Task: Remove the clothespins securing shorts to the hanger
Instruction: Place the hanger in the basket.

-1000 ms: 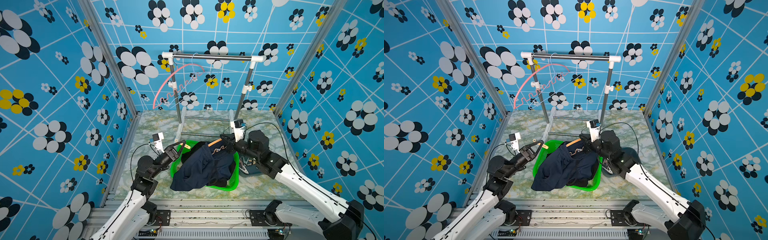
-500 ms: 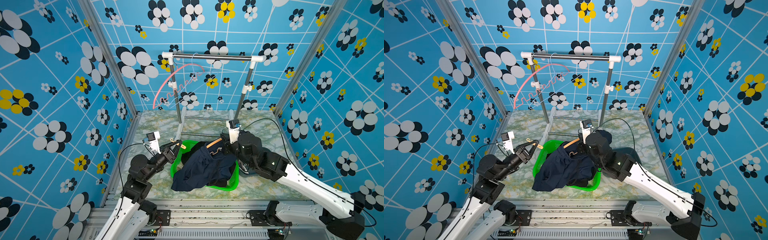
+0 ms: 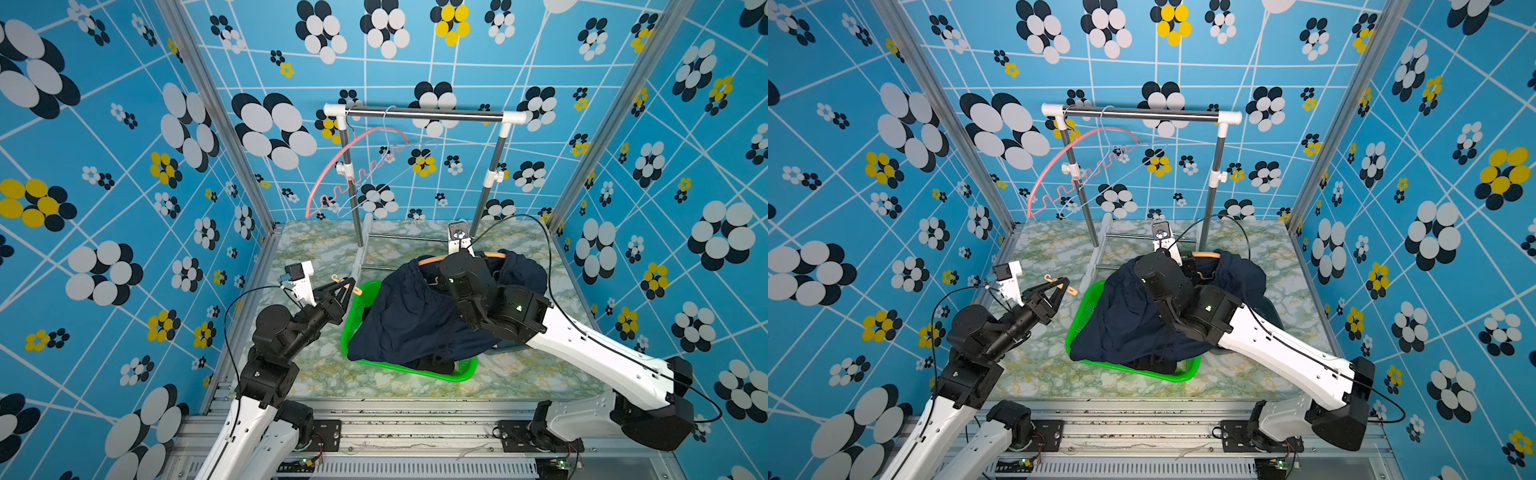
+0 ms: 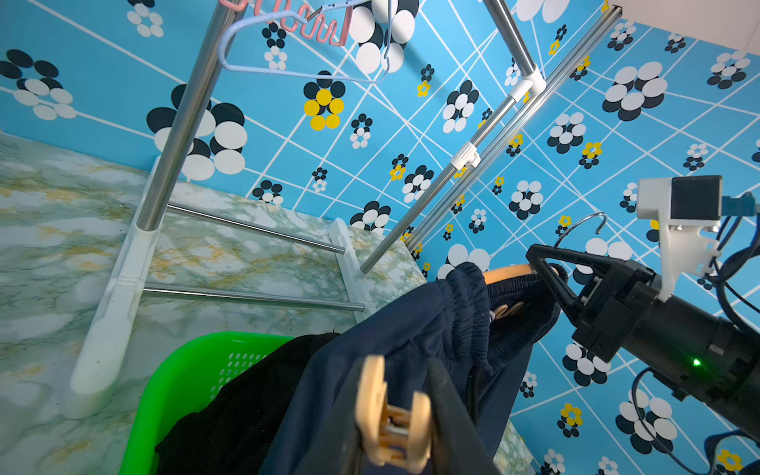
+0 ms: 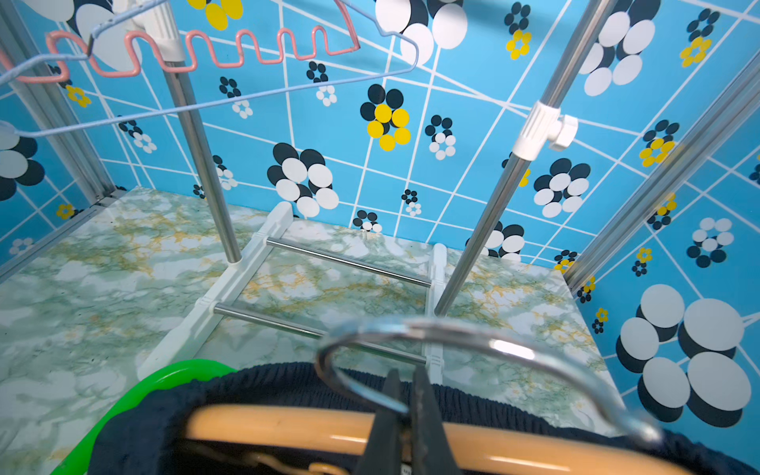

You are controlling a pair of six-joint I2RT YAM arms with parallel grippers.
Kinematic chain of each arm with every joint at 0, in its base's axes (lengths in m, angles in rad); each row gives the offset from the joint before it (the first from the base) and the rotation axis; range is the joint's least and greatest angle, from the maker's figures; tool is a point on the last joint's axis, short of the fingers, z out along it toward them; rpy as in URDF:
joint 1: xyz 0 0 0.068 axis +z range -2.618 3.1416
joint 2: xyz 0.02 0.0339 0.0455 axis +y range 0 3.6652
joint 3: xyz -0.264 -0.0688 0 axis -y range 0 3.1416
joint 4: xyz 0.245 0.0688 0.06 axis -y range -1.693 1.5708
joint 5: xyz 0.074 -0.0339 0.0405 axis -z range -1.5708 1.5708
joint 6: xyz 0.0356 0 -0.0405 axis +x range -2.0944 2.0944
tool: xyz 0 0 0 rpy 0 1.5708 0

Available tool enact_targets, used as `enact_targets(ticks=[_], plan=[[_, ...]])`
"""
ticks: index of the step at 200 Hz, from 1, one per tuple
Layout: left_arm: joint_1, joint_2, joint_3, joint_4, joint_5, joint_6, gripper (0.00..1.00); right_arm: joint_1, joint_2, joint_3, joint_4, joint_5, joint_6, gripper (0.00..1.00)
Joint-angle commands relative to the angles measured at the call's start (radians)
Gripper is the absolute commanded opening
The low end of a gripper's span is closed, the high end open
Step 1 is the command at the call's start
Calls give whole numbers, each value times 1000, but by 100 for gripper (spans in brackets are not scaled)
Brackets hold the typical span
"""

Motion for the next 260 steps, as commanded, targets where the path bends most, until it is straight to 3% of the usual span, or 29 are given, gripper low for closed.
enact_targets(ticks=[1,70,98,166,197,260], plan=[[15,11,31,10,28,31,0,-4,7,56,38,32,-23,0],[19,-55,63,-97,-41,107,0,5,61,76,-1,-370,122,0],[19,-77,75,-134,-54,123,0,10,93,91,-79,-477,186,0],[20,-55,71,-111,-2,84,0,-19,110,54,-234,-617,277,0],[18,-37,63,-94,15,67,0,-71,141,-1,-216,-720,300,0],[15,-10,37,-55,41,37,0,-148,307,-24,-128,-786,276,0]])
